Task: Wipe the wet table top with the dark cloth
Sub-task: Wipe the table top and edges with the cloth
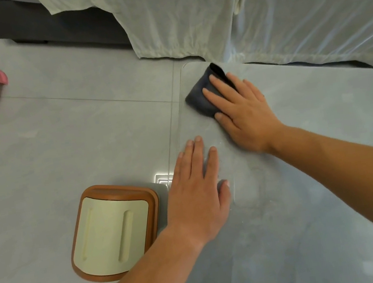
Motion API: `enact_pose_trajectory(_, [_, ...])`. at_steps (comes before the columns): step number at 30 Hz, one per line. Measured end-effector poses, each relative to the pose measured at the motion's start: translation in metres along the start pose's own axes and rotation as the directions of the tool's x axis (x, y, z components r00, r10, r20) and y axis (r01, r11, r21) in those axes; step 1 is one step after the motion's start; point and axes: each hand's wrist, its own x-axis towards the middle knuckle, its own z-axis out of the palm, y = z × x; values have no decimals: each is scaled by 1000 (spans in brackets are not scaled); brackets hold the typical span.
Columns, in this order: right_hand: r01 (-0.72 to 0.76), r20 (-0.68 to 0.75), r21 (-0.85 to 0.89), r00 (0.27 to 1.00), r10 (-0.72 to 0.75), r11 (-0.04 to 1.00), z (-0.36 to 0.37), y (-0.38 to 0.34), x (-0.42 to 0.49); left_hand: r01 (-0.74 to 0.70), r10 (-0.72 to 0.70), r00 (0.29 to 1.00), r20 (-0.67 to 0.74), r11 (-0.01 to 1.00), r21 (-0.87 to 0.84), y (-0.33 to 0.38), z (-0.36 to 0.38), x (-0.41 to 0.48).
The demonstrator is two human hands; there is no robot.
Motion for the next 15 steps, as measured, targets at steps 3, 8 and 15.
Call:
enact_pose_trajectory(3, [137, 67, -43, 989, -134, 990, -9, 28, -10, 0, 0, 1000, 4, 1000, 13, 1, 2, 0])
enact_pose_trajectory(8, [-173, -52, 38, 983, 174, 984, -6, 22, -7, -8, 7, 1000, 13, 999, 38, 2, 3, -2])
enact_pose_trajectory(15, [105, 29, -17, 994, -104, 994, -9, 33, -35, -48, 48, 999, 10, 999, 9, 12, 7, -31])
